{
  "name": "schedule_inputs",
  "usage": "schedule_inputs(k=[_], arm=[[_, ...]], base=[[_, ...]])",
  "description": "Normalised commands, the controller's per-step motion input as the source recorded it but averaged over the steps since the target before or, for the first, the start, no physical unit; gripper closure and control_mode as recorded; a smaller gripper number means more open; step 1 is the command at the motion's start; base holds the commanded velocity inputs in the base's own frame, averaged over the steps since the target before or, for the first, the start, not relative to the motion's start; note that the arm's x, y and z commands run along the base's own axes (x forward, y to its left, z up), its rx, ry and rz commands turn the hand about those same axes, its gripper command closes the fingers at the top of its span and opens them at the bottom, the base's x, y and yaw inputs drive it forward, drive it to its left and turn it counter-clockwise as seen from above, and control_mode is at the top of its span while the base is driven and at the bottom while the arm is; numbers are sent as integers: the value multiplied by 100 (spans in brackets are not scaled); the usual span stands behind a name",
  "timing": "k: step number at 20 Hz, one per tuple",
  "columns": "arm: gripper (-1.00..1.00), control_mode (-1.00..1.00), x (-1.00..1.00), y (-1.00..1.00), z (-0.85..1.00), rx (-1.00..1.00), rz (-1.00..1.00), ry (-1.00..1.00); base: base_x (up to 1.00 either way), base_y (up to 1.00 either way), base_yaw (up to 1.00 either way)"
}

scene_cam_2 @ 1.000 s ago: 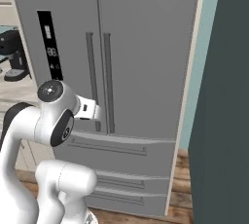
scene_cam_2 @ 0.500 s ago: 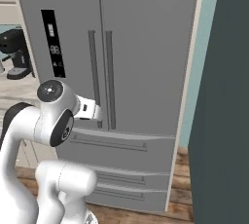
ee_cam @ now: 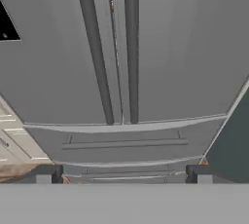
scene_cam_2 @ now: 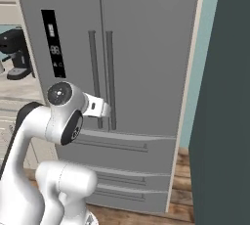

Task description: Take the cake and donut from the fridge and place them on the empty tray on the dining counter.

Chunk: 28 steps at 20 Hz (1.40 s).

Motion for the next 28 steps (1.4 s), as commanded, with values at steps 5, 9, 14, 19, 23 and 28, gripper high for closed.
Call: schedule_inputs(k=[5,9,14,19,23,28], arm=[[-100,-100,74,-7,3,5,-13,-23],[-100,-100,68,0,21,2,-9,-36],[-100,-100,80,-5,38,0,-9,-22],[-100,-100,63,-23,46,1,-7,-2],[-100,-100,54,-40,42,4,-3,0],[-100,-100,63,-3,7,4,2,0]], base=[[0,0,0],[0,0,0],[0,0,0],[0,0,0],[0,0,0],[0,0,0]])
